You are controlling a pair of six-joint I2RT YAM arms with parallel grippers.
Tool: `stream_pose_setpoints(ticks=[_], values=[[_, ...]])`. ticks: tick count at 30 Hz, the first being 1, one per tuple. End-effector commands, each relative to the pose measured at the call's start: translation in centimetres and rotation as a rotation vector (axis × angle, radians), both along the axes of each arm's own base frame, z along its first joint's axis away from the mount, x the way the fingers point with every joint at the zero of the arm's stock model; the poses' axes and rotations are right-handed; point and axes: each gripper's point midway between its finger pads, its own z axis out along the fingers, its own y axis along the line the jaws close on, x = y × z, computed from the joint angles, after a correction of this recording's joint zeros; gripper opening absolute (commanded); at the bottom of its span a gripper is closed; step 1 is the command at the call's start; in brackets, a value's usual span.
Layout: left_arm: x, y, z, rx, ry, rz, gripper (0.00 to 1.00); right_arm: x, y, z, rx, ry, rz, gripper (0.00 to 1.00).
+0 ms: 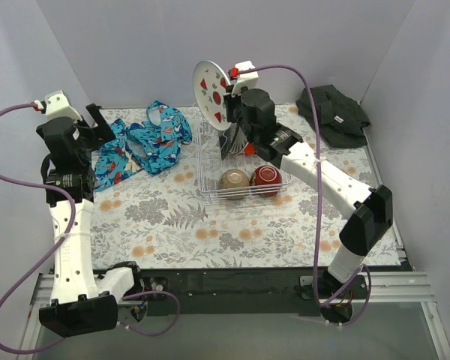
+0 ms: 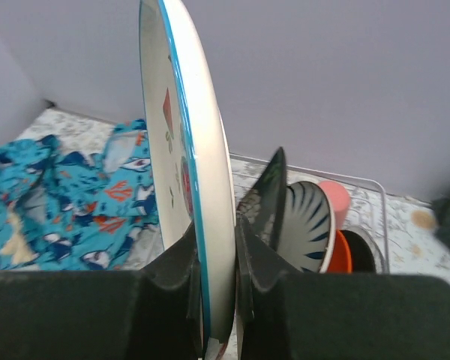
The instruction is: Load the mixed dishes into the dish rack
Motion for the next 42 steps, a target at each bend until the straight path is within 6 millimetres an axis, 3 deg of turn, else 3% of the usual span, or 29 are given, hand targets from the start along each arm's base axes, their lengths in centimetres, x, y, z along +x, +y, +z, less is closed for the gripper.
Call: stream_pose_setpoints(ticks=[1, 7, 11, 13, 22, 31, 35, 42], values=[[-1.9, -0.9, -0.4, -0.052, 0.006, -0.043, 0.98, 2.8, -3.4, 5.1, 0.155, -0.148, -0.286, 0.01], [-2.9, -1.1, -0.9, -0.047, 0.024, -0.056, 0.98, 4.6, -3.6, 3.4, 0.145, -0.134, -0.417, 0.01], [-3.4, -1.3, -1.2, -0.044, 0.030, -0.066, 0.98, 5.6, -2.7, 1.9, 0.116, -0.132, -0.454, 0.01], [-3.7, -1.3, -1.5, -0.045, 0.038, -0.066, 0.98, 5.8, -2.6, 2.0, 0.121, -0.141, -0.482, 0.01], [-4.6, -1.7, -1.9, -0.041, 0.041, -0.081, 0.98, 7.4, -1.3, -1.6, 0.063, -0.134, -0.565, 0.01], [-4.8, -1.9, -2.9, -0.038, 0.063, -0.087, 0.98, 8.2, 0.6, -6.2, -0.024, -0.096, -0.534, 0.01], [-4.8, -2.1, -3.5, -0.035, 0.076, -0.094, 0.98, 8.1, 1.2, -9.5, -0.092, -0.056, -0.496, 0.01], [-4.5, -2.6, -4.4, -0.055, 0.089, -0.117, 0.98, 8.0, 2.5, -11.9, -0.140, -0.014, -0.426, 0.03]])
